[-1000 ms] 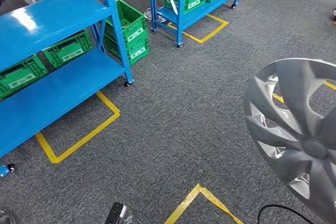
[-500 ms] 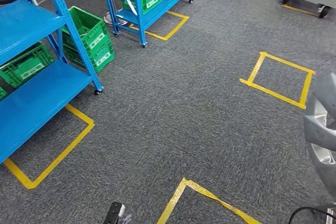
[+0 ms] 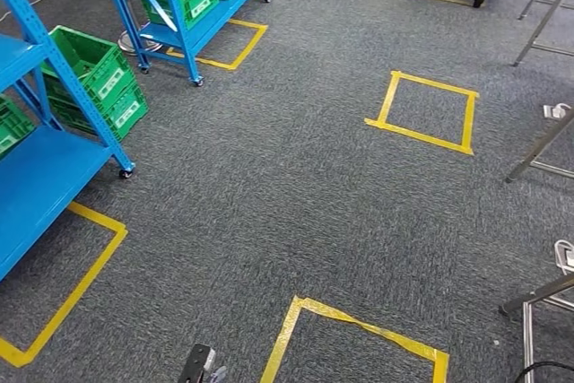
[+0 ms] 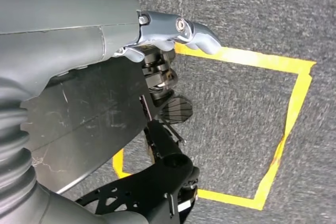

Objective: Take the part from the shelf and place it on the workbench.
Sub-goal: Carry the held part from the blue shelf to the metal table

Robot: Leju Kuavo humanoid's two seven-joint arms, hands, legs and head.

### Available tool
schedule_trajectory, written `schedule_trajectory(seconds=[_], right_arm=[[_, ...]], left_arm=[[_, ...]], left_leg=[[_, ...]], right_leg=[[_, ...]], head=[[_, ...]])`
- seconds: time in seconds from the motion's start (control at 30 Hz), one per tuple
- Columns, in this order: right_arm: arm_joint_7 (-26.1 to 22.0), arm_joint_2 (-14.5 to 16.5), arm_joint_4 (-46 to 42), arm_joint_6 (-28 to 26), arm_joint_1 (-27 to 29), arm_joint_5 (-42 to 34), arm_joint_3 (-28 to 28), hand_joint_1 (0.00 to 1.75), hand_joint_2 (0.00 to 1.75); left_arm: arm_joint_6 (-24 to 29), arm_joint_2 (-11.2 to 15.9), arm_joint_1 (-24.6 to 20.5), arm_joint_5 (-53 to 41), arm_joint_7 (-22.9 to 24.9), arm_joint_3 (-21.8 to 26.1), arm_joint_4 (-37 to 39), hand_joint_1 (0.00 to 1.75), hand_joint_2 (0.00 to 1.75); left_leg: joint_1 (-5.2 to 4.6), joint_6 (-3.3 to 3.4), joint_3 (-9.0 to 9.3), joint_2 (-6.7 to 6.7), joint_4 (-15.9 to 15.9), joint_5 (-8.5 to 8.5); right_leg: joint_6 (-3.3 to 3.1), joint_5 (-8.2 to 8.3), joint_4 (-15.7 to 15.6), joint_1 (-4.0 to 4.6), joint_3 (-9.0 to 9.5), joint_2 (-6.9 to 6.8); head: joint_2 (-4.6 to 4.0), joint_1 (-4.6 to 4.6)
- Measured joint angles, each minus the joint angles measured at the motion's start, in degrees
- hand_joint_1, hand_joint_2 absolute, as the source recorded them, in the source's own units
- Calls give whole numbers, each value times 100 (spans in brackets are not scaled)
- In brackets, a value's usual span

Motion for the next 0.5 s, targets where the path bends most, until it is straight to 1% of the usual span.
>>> schedule_trajectory(seconds=[0.07,0.1,0.13,0.17,0.2,0.23,0.27,0.3,0.33,0.37,0.4,0.43,0.47,0.5], right_arm=[[-50,7,15,-131,-28,57,-66,175,175],[-67,9,19,-171,-28,77,-108,175,175],[-76,11,22,-200,-35,88,-148,175,175],[-78,14,26,-224,-54,83,-176,175,175],[-79,16,32,-250,-76,68,-192,175,175],[-79,18,37,-284,-100,47,-200,175,175],[-78,20,43,-332,-118,26,-206,175,175],[-79,22,47,-390,-128,9,-214,175,175],[-82,23,48,-458,-137,-4,-225,175,175],[-87,26,49,-531,-148,-14,-237,175,175],[-93,27,50,-594,-158,-22,-247,175,175],[-98,28,51,-645,-168,-30,-253,175,175],[-101,30,54,-680,-182,-34,-256,175,175],[-107,31,57,-704,-190,-38,-257,175,175]], left_arm=[[-3,1,-7,0,6,-1,-1,0,175],[-5,0,-12,0,13,-1,-1,0,175],[-11,-1,-14,1,21,-2,-2,0,175],[-23,-1,-14,8,33,-2,-2,0,175],[-42,0,-12,16,50,-2,-2,0,175],[-61,1,-10,29,63,-2,-2,0,175],[-76,2,-9,48,73,-1,-2,0,175],[-85,4,-9,62,78,0,-2,0,175],[-86,5,-9,75,78,1,-2,0,175],[-85,5,-10,84,78,1,-2,0,175],[-85,5,-11,86,78,1,-2,0,175],[-85,7,-11,86,78,1,-2,0,175],[-85,5,-13,88,78,1,-1,0,175],[-86,3,-15,90,80,1,-1,0,175]], left_leg=[[-2,-53,14,89,-13,-2],[9,-85,13,79,-2,-28],[19,-115,-18,-11,76,-101],[26,-138,-103,-145,274,-236],[32,-150,-251,-307,592,-418],[31,-151,-448,-426,991,-606],[30,-149,-648,-479,1368,-743],[28,-143,-788,-501,1603,-778],[27,-131,-834,-512,1634,-694],[28,-115,-771,-531,1444,-505],[30,-95,-627,-595,1098,-265],[38,-70,-464,-748,713,-55],[56,-55,-322,-894,371,70],[62,-42,-237,-1014,160,120]], right_leg=[[-78,10,-12,19,-32,110],[-115,23,-23,16,-43,169],[-154,39,-35,9,-50,230],[-190,56,-48,-2,-53,294],[-216,67,-54,-10,-58,360],[-234,73,-54,-10,-69,429],[-245,77,-54,-7,-78,505],[-250,79,-53,-4,-83,584],[-252,82,-53,-2,-84,667],[-251,84,-52,-3,-80,751],[-246,87,-52,-5,-76,833],[-233,90,-47,-7,-80,905],[-213,92,-32,-8,-101,978],[-180,100,-24,-17,-132,1047]], head=[[0,-9],[0,-8],[0,-13],[0,-18],[0,-27],[0,-38],[0,-45],[0,-53],[0,-56],[0,-57],[0,-58],[0,-57],[0,-54],[0,-51]])
